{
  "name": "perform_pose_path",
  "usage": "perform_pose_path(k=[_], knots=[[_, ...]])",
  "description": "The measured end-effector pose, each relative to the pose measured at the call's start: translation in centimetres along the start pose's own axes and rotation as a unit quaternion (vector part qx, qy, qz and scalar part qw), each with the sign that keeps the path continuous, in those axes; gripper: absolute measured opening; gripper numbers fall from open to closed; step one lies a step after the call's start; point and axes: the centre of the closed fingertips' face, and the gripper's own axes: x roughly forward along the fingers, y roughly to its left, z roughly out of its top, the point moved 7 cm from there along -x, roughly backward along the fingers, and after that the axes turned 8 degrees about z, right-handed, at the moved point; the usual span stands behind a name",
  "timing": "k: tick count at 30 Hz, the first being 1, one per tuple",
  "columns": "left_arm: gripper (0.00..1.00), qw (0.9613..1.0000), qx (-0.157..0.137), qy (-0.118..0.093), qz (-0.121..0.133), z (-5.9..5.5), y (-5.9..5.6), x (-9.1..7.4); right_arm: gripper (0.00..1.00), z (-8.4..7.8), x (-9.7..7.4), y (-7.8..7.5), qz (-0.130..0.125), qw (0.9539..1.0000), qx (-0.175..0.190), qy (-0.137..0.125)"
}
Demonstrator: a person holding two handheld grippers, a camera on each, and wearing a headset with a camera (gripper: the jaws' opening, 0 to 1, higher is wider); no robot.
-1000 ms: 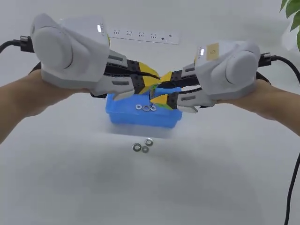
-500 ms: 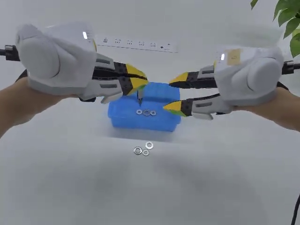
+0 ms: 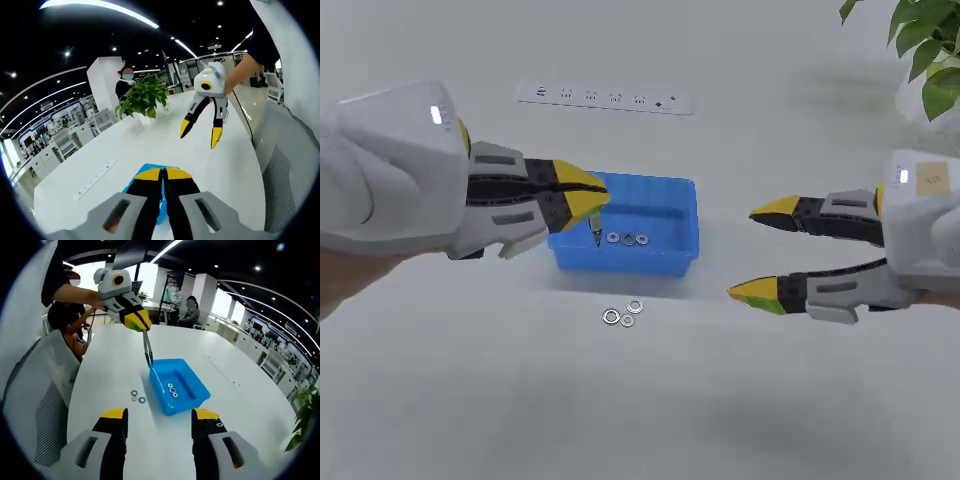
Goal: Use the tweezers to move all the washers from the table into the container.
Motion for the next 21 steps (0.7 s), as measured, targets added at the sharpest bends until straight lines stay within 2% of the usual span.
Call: perform_pose_path(k=[4,8,10,13,16,19,21], knots=[[0.04,0.9995,-0.029,-0.014,0.006,0.3,-0.6,-0.1,0.54,-0.7,-0.6,0.8,-0.012,0.9997,0.020,-0.005],[0.04,0.9995,-0.028,-0.014,-0.003,0.4,-1.8,0.3,0.57,-1.1,-0.8,1.5,-0.024,0.9982,0.050,-0.024],[0.04,0.9992,-0.033,-0.021,-0.001,0.7,-1.9,0.3,0.59,-1.2,-1.0,2.0,-0.028,0.9963,0.069,-0.043],[0.04,0.9991,-0.035,-0.024,0.000,0.8,-2.1,0.2,0.64,-1.6,-1.4,2.7,-0.035,0.9955,0.074,-0.047],[0.04,0.9991,-0.036,-0.021,-0.007,0.5,-2.4,0.1,0.70,-1.9,-1.8,3.2,-0.050,0.9934,0.086,-0.056],[0.04,0.9989,-0.043,-0.018,-0.009,-0.1,-2.6,0.0,0.74,-2.3,-2.0,3.8,-0.073,0.9894,0.105,-0.069],[0.04,0.9980,-0.060,-0.017,-0.005,-0.7,-2.6,0.0,0.78,-2.7,-2.0,4.5,-0.086,0.9869,0.117,-0.069]])
